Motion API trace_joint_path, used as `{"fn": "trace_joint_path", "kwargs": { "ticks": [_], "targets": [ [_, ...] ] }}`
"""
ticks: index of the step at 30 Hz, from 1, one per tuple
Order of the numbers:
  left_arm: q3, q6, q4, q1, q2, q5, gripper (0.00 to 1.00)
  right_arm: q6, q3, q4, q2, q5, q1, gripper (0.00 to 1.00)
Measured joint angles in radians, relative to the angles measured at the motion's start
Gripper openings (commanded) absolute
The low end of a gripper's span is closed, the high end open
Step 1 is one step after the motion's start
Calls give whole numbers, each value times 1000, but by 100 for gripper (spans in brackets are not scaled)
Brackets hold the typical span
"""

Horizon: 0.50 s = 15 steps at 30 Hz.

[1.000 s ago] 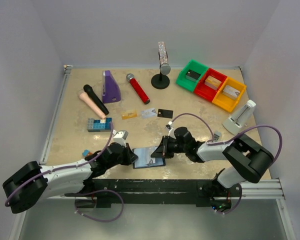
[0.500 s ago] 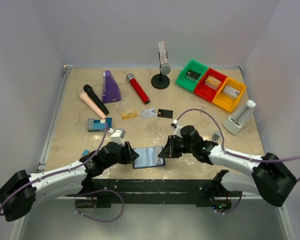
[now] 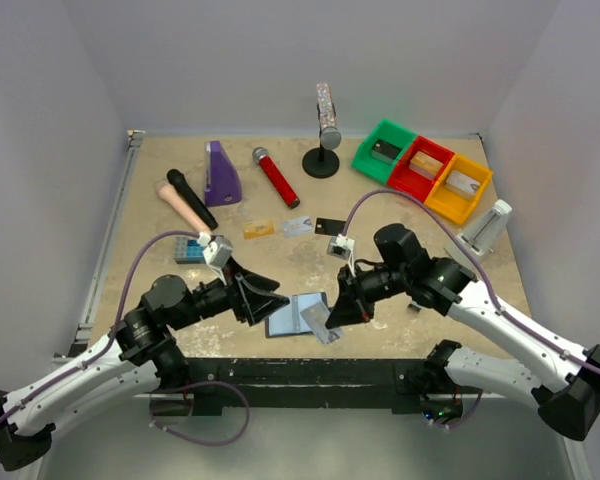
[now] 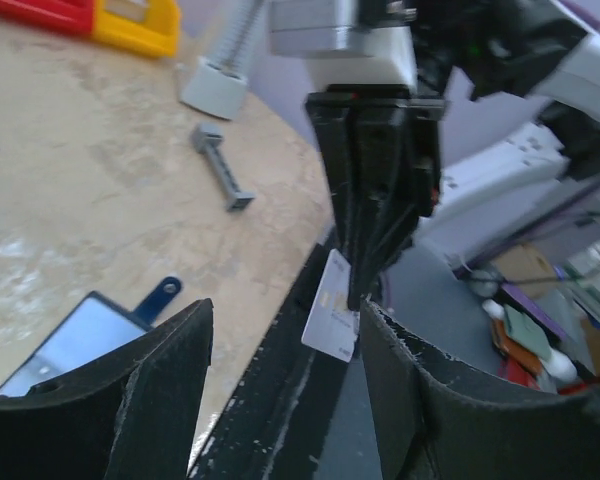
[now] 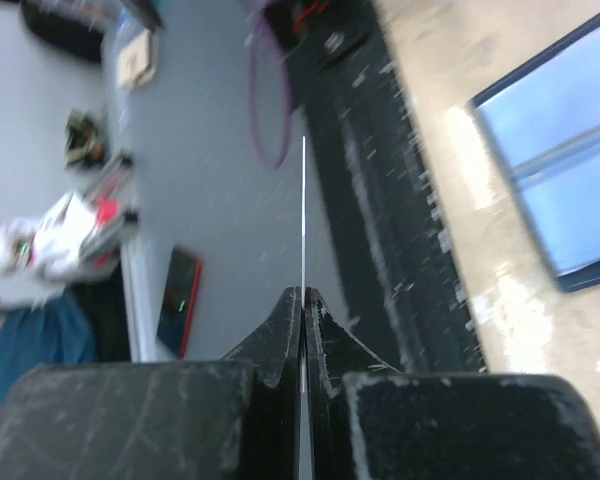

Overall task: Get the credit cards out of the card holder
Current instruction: Place the credit card at the center of the board.

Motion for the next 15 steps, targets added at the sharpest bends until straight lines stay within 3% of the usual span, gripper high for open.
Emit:
{"fn": "trace_joint_path", "kwargs": {
  "ticks": [3,8,15],
  "targets": [
    [0,0,62,0,-19,168,65,-78,6,-101,3,-118,21,0],
    [11,7,88,0,27,363,62,-145,29,-197,10,-182,83,0],
    [30,5,88,-3,158,487,54,-173,112,-220,62,-177,140,0]
  ]
}}
